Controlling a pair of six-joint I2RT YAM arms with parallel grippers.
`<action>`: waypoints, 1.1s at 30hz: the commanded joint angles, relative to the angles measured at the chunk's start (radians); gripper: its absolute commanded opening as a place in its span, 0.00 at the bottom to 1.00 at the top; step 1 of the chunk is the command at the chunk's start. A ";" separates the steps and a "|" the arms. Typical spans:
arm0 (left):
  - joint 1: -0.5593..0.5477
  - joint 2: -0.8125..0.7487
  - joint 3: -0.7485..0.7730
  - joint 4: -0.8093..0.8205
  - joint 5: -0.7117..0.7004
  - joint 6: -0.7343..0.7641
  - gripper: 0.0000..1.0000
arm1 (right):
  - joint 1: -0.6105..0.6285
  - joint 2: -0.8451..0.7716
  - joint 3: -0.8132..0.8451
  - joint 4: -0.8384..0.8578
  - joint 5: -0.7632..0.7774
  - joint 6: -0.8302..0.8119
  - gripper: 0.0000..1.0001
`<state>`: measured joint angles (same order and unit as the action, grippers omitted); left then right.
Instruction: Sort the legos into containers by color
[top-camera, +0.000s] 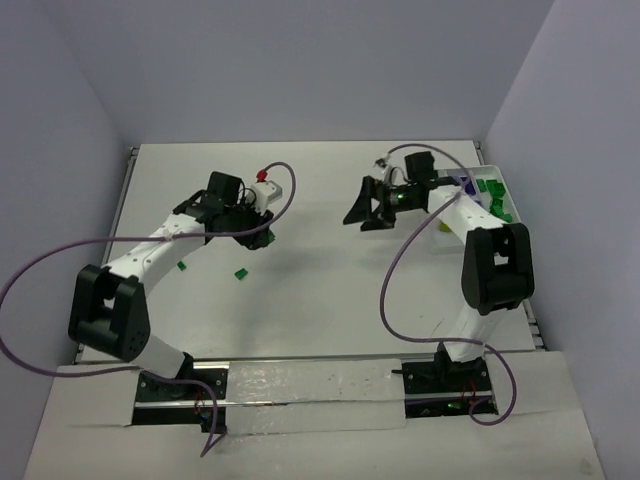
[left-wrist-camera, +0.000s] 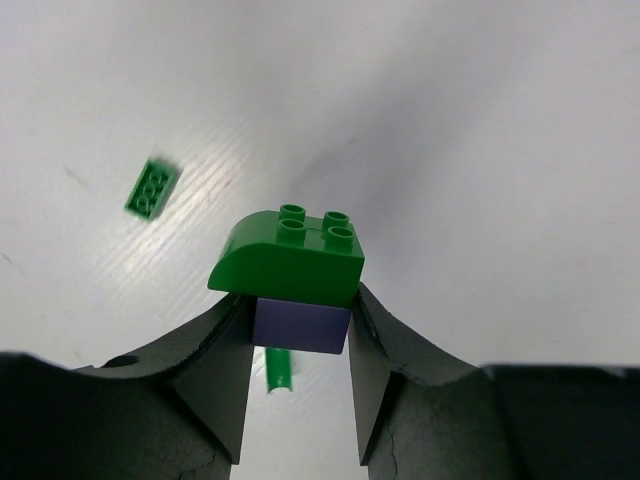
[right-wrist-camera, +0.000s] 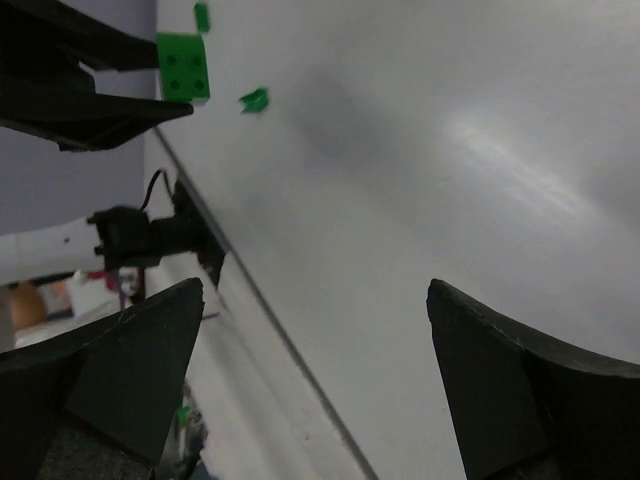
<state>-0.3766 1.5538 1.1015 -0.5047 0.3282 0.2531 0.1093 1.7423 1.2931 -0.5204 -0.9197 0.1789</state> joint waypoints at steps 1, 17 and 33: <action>-0.096 -0.127 0.014 0.047 0.089 0.038 0.00 | 0.121 -0.095 -0.070 0.246 -0.206 0.213 1.00; -0.267 -0.158 0.086 0.003 0.149 0.032 0.00 | 0.295 -0.014 -0.006 0.246 -0.262 0.218 1.00; -0.286 -0.143 0.100 0.014 0.137 0.018 0.00 | 0.349 0.041 0.018 0.278 -0.353 0.260 0.51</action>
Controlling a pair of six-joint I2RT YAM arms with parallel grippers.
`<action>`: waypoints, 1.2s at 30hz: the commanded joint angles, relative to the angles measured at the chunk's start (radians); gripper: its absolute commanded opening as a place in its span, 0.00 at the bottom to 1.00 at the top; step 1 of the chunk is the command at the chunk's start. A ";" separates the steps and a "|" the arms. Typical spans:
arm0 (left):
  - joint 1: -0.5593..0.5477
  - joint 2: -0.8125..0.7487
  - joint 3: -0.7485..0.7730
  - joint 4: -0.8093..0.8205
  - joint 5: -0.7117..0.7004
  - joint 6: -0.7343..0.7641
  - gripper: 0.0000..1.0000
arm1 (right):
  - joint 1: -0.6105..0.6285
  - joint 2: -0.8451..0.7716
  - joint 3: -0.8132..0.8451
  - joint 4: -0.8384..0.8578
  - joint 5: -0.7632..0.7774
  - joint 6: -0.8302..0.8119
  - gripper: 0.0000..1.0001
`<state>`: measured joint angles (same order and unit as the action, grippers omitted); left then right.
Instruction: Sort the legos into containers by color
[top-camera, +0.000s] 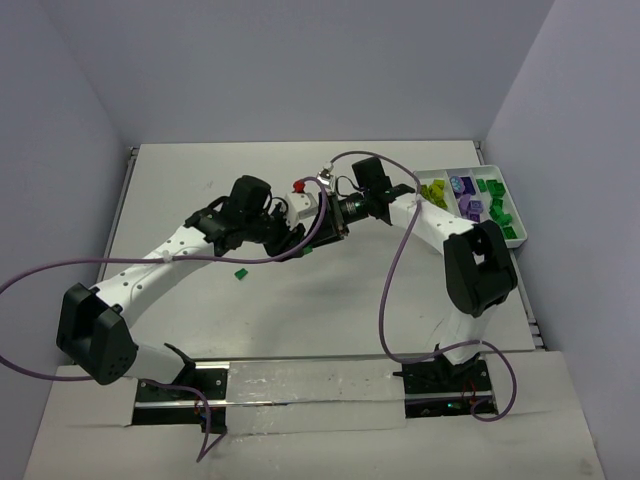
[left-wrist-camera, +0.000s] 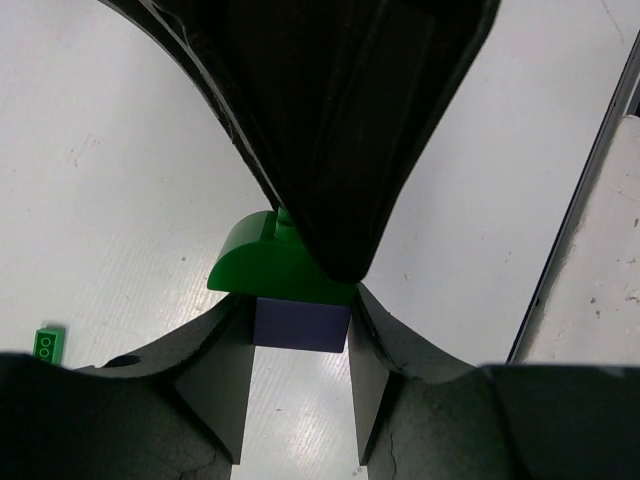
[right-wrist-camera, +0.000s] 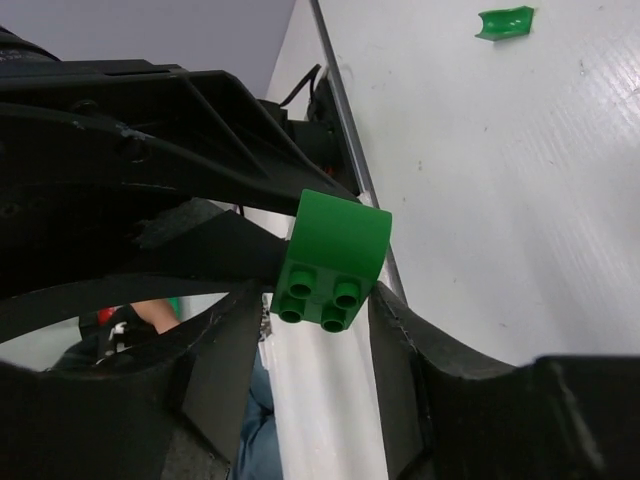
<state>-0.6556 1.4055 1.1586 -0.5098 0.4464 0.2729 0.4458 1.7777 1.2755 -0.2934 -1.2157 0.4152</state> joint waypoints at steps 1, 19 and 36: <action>-0.007 0.006 0.041 0.022 0.013 0.000 0.00 | 0.014 0.011 0.037 0.054 -0.063 0.027 0.48; -0.009 0.001 -0.023 0.024 -0.042 0.034 0.00 | -0.114 -0.011 0.039 -0.010 -0.082 -0.020 0.00; 0.028 0.072 0.065 0.015 -0.021 -0.002 0.00 | -0.761 -0.017 0.403 -0.726 0.582 -0.706 0.00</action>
<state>-0.6479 1.4294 1.1185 -0.4981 0.3952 0.2957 -0.1607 1.7851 1.5470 -0.8455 -1.0201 -0.0700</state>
